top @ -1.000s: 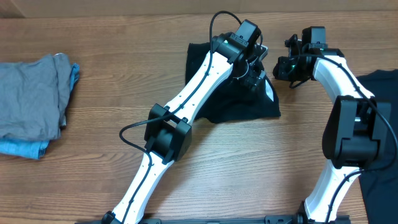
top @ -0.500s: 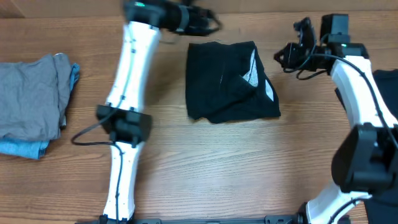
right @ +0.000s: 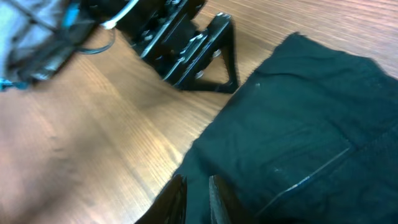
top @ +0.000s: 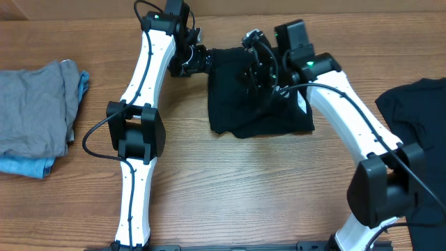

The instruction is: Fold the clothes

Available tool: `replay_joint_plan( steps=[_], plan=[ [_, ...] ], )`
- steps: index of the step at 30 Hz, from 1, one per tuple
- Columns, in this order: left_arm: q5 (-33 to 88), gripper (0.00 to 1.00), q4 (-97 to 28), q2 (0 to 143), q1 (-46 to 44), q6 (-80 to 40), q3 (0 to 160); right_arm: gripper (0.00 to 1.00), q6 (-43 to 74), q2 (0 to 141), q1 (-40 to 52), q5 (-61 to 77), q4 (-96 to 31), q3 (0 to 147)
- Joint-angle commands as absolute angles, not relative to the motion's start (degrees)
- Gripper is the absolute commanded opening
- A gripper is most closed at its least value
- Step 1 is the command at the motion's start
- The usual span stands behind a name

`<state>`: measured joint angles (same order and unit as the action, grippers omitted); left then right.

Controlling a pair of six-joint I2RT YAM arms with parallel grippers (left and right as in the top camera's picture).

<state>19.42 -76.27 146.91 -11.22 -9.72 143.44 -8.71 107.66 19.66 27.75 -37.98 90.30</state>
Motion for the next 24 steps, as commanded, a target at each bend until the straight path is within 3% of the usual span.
replay_joint_plan(
  steps=[1,5,11,15,21,24],
  plan=[
    [18.90,0.86,-76.01,146.17,-11.38,-9.21,142.06,0.16,-6.28,114.28,20.18,17.41,-36.45,90.04],
    [18.87,0.88,-75.55,146.17,-11.44,-9.19,142.06,0.04,-2.63,118.93,17.26,9.30,-36.53,90.11],
    [18.85,0.89,-73.76,146.17,-11.44,-9.17,142.06,0.04,-1.28,117.34,9.47,7.57,-49.54,90.37],
    [18.90,0.90,-73.52,146.17,-11.51,-9.17,142.06,0.04,-1.89,117.05,9.30,7.57,-50.28,90.76],
    [18.85,0.91,-73.65,146.17,-11.51,-8.58,142.02,0.04,-1.58,109.03,8.99,10.90,-54.54,104.90],
    [18.87,0.94,-73.65,146.17,-11.66,-8.62,141.99,0.04,-1.48,108.81,9.37,18.76,-59.11,104.60]
  ],
)
